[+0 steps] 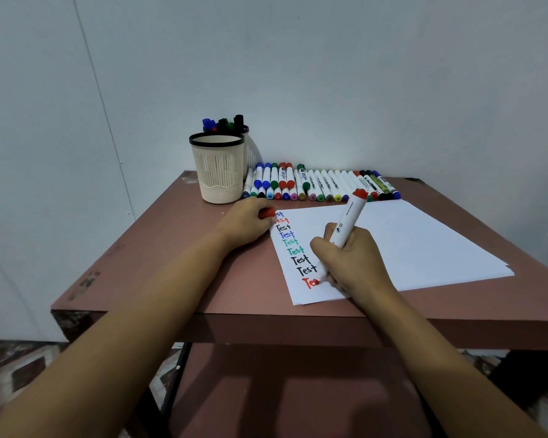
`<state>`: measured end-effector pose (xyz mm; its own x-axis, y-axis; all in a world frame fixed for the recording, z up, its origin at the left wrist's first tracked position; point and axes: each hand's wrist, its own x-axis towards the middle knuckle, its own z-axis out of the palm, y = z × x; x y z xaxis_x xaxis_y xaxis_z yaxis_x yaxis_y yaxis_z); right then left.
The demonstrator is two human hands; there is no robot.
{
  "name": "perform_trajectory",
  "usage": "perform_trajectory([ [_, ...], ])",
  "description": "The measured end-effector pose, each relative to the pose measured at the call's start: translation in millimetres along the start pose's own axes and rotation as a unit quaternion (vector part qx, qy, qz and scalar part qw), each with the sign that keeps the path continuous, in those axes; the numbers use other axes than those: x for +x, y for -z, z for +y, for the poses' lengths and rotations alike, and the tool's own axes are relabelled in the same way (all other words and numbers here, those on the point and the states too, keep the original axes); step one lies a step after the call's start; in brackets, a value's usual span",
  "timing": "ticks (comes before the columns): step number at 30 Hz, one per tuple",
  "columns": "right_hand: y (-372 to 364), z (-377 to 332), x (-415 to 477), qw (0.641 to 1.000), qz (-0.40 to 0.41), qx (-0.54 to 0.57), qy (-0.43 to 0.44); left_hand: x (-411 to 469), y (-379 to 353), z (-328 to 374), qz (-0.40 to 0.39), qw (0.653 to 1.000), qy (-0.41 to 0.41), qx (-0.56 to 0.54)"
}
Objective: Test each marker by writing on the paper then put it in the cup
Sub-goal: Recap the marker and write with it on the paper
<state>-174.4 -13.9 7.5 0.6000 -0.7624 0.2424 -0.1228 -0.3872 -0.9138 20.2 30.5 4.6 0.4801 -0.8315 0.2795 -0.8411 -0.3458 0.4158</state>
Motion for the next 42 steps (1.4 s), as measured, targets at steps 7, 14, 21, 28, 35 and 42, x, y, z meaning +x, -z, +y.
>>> perform_trajectory([
  [7, 0.9, -0.7, 0.0, 0.999, 0.038, -0.009, 0.003, -0.5, 0.2, 1.1, 0.005, 1.000, 0.000, -0.003],
  [14, 1.6, -1.2, -0.3, 0.999, 0.018, -0.036, 0.008, -0.8, 0.2, 1.1, 0.003, 1.000, -0.001, -0.007],
  [21, 1.3, -1.7, -0.1, 1.000, 0.025, 0.000, -0.002, -0.3, -0.1, 0.0, 0.002, 1.000, -0.004, -0.002],
  [28, 1.3, -0.5, -0.1, 1.000, 0.028, 0.003, 0.012, -0.9, 0.8, 1.5, 0.003, 1.000, -0.004, 0.000],
  [35, 3.7, 1.4, 5.4, 0.988, 0.071, 0.134, -0.014, -4.4, 0.2, 0.7, 0.043, 0.998, -0.024, -0.026],
  [42, 20.3, -25.0, 27.3, 0.968, 0.059, 0.244, -0.003, -6.1, 1.4, 5.1, 0.089, 0.991, -0.062, -0.073],
])
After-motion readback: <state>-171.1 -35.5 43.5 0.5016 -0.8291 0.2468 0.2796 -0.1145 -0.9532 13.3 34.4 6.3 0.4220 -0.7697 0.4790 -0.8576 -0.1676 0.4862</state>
